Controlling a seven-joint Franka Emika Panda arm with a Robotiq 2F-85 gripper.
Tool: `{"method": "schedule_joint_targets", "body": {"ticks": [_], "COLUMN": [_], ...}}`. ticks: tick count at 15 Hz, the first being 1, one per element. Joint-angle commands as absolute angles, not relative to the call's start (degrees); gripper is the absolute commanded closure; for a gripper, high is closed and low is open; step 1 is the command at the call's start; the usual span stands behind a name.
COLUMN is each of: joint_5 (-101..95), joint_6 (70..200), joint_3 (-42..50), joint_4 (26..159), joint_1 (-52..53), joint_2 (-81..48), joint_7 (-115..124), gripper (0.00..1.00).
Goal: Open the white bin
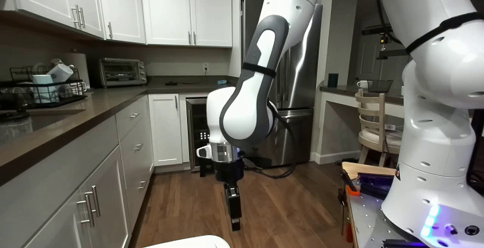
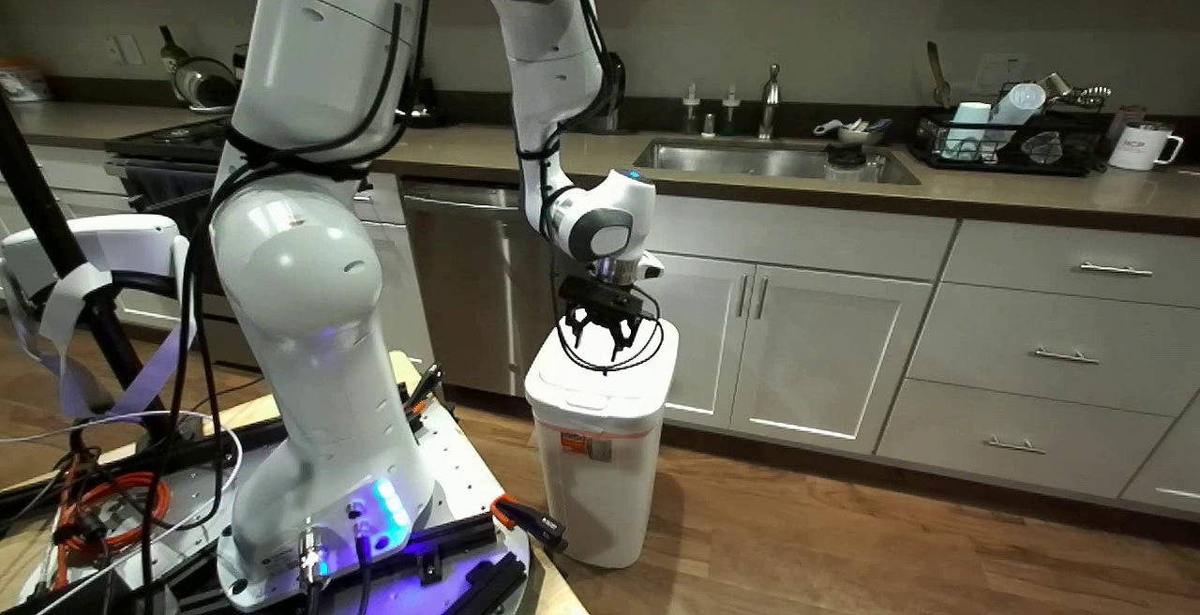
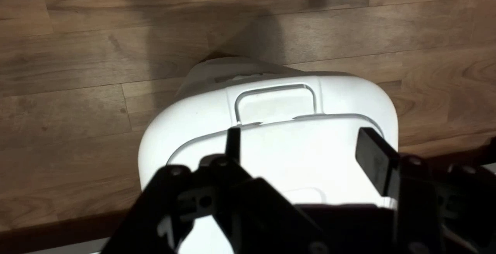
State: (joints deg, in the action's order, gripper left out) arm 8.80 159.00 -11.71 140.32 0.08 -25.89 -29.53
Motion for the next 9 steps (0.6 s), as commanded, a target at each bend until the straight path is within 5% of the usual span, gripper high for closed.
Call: {"method": "schedule_joint_targets", "body": {"ticks": [1,6,9], "joint_5": [7.9,5.8,3.4], "joint_6": [162.7,165.7,166.7], "joint_3": [-15.1,-17.5,-17.6], "joint_4": [139.3,137.5,135.0], "joint_1": [-4.2,-6.7,-7.0], "joint_2": [-30.1,-36.3,-40.8], "joint_7": [-29.8,-29.3,-28.9], "gripper": [0.47,0.82,0.85]}}
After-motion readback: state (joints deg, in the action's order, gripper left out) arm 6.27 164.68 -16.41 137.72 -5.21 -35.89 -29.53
